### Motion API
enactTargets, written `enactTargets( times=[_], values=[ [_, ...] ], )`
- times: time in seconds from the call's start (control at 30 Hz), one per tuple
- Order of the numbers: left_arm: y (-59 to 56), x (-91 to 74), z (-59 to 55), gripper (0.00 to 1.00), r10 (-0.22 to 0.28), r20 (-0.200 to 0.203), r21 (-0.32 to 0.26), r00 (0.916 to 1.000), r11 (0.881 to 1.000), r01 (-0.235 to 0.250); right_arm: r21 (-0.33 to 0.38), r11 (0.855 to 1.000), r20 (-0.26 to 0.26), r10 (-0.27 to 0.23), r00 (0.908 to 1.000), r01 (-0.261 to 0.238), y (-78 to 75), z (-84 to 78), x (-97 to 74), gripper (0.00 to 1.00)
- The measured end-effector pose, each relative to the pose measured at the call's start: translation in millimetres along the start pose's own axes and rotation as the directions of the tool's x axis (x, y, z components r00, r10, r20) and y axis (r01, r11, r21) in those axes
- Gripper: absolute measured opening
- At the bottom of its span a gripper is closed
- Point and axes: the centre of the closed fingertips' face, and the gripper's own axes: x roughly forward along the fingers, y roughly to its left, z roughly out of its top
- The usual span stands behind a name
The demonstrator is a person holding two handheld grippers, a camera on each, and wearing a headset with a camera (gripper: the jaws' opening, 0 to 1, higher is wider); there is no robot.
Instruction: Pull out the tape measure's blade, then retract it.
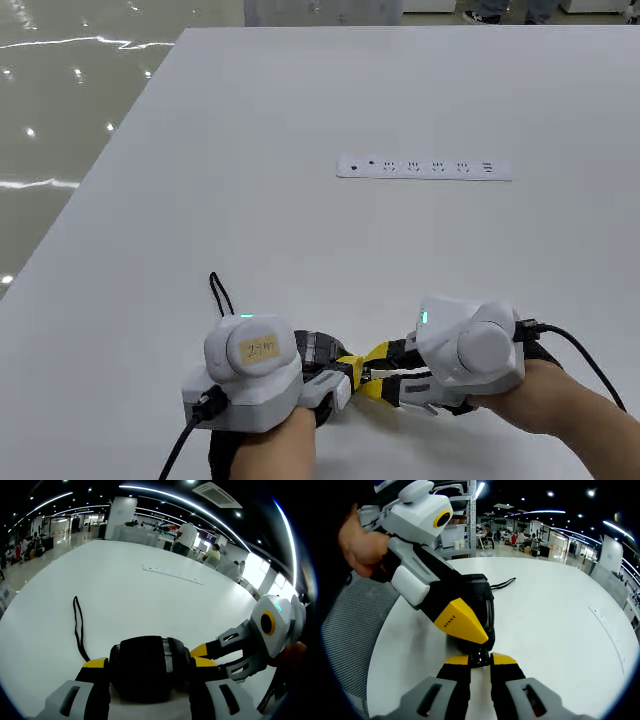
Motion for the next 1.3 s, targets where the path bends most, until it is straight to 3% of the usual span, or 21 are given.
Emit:
enactTargets(
  times=[0.33, 0.4, 0.93, 1.3],
  values=[
    [-0.9, 0.0, -0.3, 0.62, 0.0, 0.007, 0.006, 1.0, 1.0, 0.0, 0.003, 1.0, -0.014, 0.002, 0.9999, -0.002, 0.6, -1.6, 1.2, 0.14],
    [-2.2, 0.2, -0.9, 0.62, 0.002, 0.007, 0.018, 1.0, 1.0, -0.002, -0.047, 0.999, -0.027, 0.005, 0.9996, -0.006, 1.7, -3.9, 1.8, 0.14],
    [-3.1, 0.9, -1.1, 0.62, 0.01, 0.012, 0.039, 0.9999, 0.999, -0.01, -0.064, 0.998, -0.042, -0.002, 0.9991, -0.001, 0.6, -7.4, 2.9, 0.15],
    [-3.6, 1.4, -1.6, 0.63, 0.007, -0.002, 0.037, 1.0, 0.999, -0.007, -0.038, 0.999, -0.051, -0.012, 0.9986, 0.01, -2.5, -12.6, -0.7, 0.18]
  ],
)
